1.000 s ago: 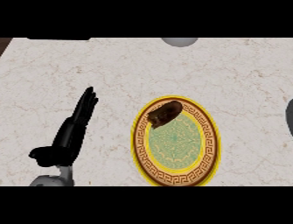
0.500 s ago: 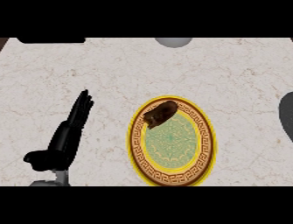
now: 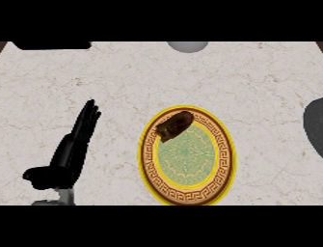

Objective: Pick the bell pepper from the plate and place it in the pan

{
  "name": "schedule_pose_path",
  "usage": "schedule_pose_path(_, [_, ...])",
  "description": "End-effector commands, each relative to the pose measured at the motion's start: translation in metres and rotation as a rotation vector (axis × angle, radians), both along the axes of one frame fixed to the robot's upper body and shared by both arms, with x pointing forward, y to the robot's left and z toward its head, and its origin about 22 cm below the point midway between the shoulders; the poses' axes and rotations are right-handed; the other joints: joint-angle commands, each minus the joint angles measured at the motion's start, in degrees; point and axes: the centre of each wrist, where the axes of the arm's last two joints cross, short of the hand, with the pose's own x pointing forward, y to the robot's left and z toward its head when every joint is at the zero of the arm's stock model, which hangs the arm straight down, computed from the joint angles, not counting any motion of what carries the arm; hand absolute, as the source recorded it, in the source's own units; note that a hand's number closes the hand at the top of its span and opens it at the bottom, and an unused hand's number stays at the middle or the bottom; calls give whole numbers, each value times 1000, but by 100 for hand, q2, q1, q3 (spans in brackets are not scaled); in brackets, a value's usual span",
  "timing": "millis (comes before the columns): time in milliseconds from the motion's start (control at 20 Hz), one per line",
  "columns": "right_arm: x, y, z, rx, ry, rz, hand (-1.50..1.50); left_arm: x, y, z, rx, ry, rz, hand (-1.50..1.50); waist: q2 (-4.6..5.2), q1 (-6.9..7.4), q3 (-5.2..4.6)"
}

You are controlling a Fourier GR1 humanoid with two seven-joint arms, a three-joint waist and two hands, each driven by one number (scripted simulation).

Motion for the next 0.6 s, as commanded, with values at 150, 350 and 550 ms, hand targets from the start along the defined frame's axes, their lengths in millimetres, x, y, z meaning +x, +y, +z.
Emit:
schedule_pose_path(150, [-68,16,0,-39,-2,69,-150,9,-5,16,-7,-2,-11,0,30,79,8])
schedule_pose_path(350, [-90,41,-7,-52,3,57,-150,1,3,-10,4,-10,-12,0,35,88,8])
schedule_pose_path(550, [-105,53,2,-65,17,72,-150,18,-14,4,-15,-23,-21,0,37,88,9])
